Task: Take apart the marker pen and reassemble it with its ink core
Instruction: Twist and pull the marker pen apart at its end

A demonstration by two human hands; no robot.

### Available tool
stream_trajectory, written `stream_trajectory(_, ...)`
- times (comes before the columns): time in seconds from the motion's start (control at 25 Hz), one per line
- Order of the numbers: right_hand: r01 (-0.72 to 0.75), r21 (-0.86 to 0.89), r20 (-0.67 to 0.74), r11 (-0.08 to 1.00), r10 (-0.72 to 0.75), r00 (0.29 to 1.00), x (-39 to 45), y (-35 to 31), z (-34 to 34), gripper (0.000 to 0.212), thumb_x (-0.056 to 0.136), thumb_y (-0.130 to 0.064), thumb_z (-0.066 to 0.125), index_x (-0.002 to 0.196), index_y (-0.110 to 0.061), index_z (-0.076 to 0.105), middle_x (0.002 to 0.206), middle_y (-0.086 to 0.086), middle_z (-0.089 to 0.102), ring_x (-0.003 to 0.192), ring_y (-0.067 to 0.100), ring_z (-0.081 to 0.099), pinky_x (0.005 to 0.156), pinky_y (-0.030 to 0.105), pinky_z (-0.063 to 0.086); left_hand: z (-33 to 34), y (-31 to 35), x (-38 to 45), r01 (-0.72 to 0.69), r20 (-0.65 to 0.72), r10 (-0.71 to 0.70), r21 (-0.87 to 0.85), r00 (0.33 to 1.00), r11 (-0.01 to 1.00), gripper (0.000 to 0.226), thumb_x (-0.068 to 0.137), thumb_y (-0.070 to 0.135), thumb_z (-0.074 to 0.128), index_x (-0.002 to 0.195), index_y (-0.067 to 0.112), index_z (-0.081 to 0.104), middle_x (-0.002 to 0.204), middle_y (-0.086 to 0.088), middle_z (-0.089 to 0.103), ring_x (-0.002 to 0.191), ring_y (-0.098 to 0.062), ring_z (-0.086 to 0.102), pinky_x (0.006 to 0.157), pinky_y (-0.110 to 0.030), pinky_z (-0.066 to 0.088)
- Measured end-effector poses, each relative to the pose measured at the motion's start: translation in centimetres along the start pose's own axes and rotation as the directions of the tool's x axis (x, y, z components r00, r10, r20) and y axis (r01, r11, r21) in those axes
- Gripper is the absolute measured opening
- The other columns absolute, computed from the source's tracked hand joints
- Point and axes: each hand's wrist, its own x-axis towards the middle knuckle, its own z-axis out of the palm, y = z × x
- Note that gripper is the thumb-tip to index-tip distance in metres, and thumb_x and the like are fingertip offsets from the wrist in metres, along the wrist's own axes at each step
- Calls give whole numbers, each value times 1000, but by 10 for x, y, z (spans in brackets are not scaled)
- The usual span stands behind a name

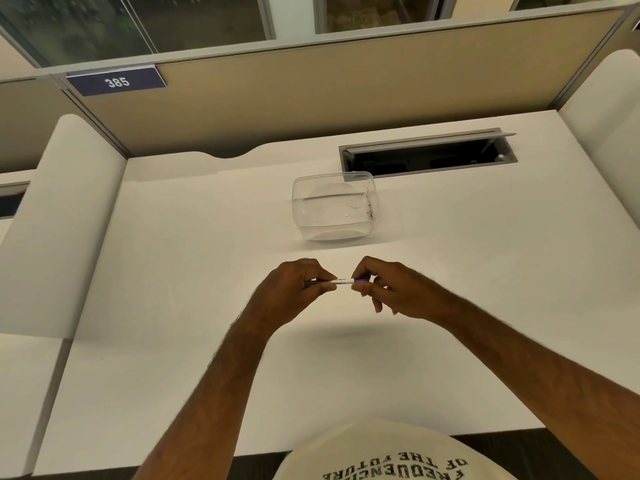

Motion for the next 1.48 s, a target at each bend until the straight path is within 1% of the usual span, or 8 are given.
stream_trajectory(0.28, -72, 167, -15, 983, 76, 997, 6, 8, 6, 10, 102, -16, 62, 94, -12, 65, 78, 0, 70, 65, 21, 73, 49, 31, 51, 6, 3, -6, -2, 9, 1, 38, 1000, 999, 12, 93, 34, 73, 102, 30, 79, 87, 17, 69, 83, -8, 64, 74, -35, 55)
stream_trajectory(0.6, -16, 67, -103, 998, 23, 994, 3, 7, 5, 8, 89, -21, 80, 91, -21, 72, 78, -9, 75, 69, 7, 70, 63, 24, 48, 11, 2, -8, 19, 7, -19, 43, 1000, 999, 13, 93, 33, 73, 103, 29, 79, 86, 16, 68, 82, -7, 63, 74, -36, 55)
stream_trajectory(0.72, -25, 44, -82, 999, 29, 996, 4, 7, 8, 11, 97, -32, 70, 105, -24, 72, 89, -10, 73, 72, 11, 73, 69, 33, 54, 8, 2, -6, 16, -7, -15, 32, 1000, 999, 12, 93, 34, 73, 103, 30, 79, 87, 15, 69, 82, -8, 64, 73, -37, 55)
stream_trajectory(0.8, -16, 28, -42, 999, 17, 999, 4, 9, 8, 16, 103, -31, 60, 100, -21, 73, 87, -6, 74, 73, 14, 72, 71, 36, 54, 6, 2, -5, 12, -8, -12, 34, 1000, 999, 12, 93, 34, 73, 103, 31, 79, 87, 15, 69, 83, -7, 64, 73, -37, 55)
stream_trajectory(0.88, -14, 3, -50, 1000, 14, 999, 4, 8, 8, 15, 103, -27, 60, 96, -20, 71, 83, -5, 73, 72, 14, 71, 70, 35, 53, 6, 2, -5, 10, -11, -10, 35, 1000, 999, 12, 93, 34, 73, 103, 30, 79, 87, 15, 69, 83, -8, 64, 74, -37, 55)
stream_trajectory(1.04, -31, -53, -102, 998, 25, 994, 3, 6, 9, 11, 98, -32, 68, 95, -22, 68, 80, -11, 69, 73, 8, 70, 63, 15, 47, 7, 2, -6, 26, -7, -26, 21, 1000, 999, 11, 93, 33, 73, 102, 30, 79, 87, 14, 69, 83, -9, 64, 75, -39, 56)
stream_trajectory(1.24, 25, -74, -79, 997, -31, 996, 2, 9, 8, 12, 102, -28, 63, 96, -22, 71, 85, -8, 73, 74, 9, 69, 71, 28, 54, 9, 1, -6, 25, -4, -25, 21, 1000, 999, 11, 93, 34, 73, 102, 32, 79, 87, 15, 69, 83, -9, 65, 75, -40, 56)
stream_trajectory(1.48, 49, -112, -156, 993, -66, 986, 2, 12, 11, 6, 97, -32, 69, 96, -26, 70, 84, -15, 70, 77, 8, 66, 66, 21, 50, 9, 0, -6, 38, -1, -38, 11, 999, 999, 12, 93, 34, 73, 102, 33, 79, 88, 15, 70, 84, -9, 65, 77, -40, 56)
